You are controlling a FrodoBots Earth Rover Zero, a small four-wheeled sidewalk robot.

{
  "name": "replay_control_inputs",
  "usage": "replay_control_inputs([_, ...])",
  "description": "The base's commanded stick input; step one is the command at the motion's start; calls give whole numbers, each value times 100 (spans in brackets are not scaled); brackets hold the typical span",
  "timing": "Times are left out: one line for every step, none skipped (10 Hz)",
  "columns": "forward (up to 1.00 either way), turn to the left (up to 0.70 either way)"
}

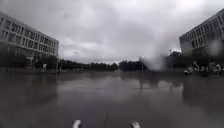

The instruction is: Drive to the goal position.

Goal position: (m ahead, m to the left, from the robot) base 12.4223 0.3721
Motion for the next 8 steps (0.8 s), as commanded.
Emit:
replay_control_inputs([70,0])
replay_control_inputs([70,0])
replay_control_inputs([70,0])
replay_control_inputs([70,0])
replay_control_inputs([70,0])
replay_control_inputs([70,0])
replay_control_inputs([70,0])
replay_control_inputs([70,0])
